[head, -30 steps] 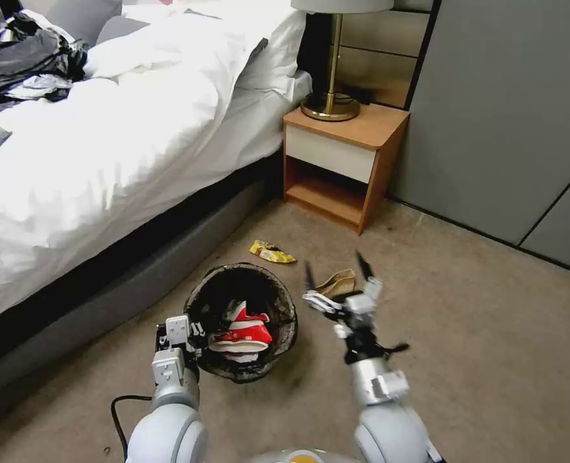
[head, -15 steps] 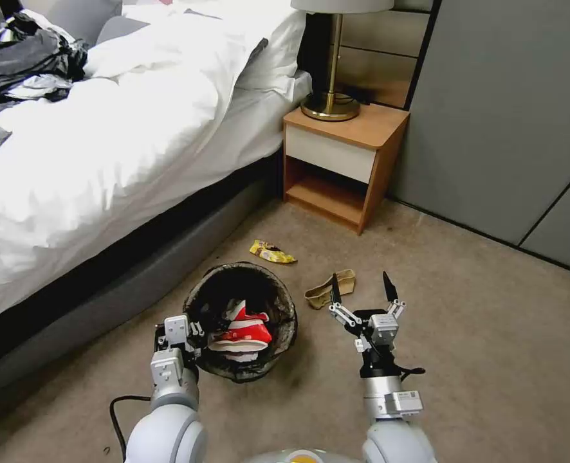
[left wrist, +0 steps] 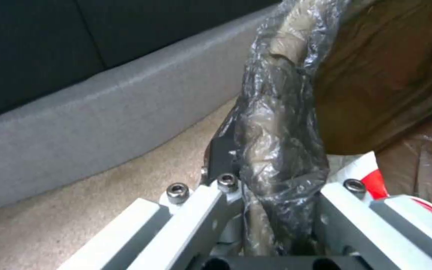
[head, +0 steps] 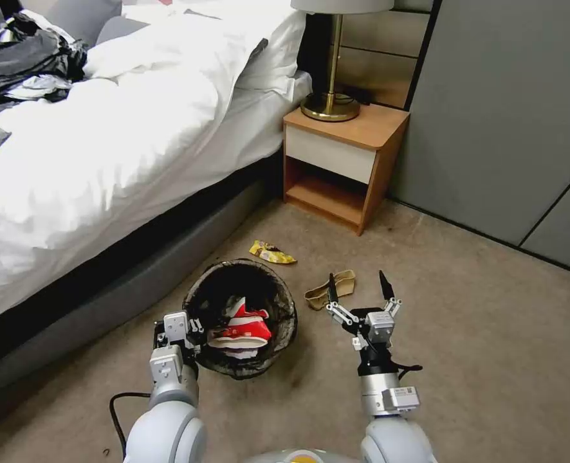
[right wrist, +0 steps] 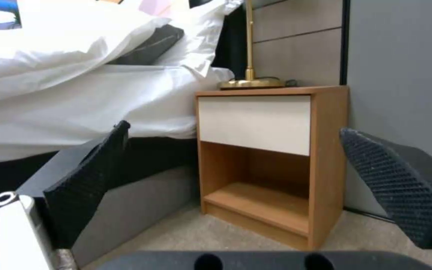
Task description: Pick up the trash bin, then pick up the garbage from the floor and place it into the trash bin.
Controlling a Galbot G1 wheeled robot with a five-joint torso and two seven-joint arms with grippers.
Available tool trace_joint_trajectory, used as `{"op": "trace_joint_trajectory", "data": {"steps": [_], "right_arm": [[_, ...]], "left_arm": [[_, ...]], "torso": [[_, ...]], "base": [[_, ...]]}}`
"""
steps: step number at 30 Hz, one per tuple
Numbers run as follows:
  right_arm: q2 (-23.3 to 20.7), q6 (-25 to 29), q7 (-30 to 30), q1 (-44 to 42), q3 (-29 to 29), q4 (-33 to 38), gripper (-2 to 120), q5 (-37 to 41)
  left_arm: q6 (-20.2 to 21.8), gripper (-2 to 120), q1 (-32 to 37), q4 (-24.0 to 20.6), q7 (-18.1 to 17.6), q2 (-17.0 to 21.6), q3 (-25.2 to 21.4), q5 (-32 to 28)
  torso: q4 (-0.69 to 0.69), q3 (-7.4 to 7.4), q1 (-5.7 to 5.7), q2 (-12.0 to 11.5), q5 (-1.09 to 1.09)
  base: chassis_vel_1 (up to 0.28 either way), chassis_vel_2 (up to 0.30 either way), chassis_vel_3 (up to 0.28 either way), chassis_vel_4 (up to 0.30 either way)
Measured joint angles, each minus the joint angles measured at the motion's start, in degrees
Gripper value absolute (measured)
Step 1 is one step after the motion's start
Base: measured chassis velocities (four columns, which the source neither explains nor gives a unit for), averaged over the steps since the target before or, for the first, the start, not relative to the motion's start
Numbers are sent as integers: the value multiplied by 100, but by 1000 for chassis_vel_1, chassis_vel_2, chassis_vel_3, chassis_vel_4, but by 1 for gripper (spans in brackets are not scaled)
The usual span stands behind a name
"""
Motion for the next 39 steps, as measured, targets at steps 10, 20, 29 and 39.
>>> {"op": "trace_joint_trajectory", "data": {"steps": [10,20,29,39], "right_arm": [[-7,282,-160,103,34,-61,100,-25],[-37,371,-180,193,37,-110,100,-31],[-156,-398,120,393,-92,66,100,347],[-339,-3017,1432,1133,-392,270,100,2174]], "left_arm": [[0,0,-16,24,-4,-26,-8,-3],[5,0,-14,31,-5,-34,-10,-3],[9,0,-24,38,-7,-37,-1,1],[10,0,46,-6,-8,11,13,2]], "torso": [[0,2,2,0,-1],[0,0,1,0,-1],[-1,0,1,0,-1],[0,0,1,0,-1]], "base": [[-132,132,143,-136],[10,-8,-7,4],[0,0,0,0],[0,0,0,0]]}}
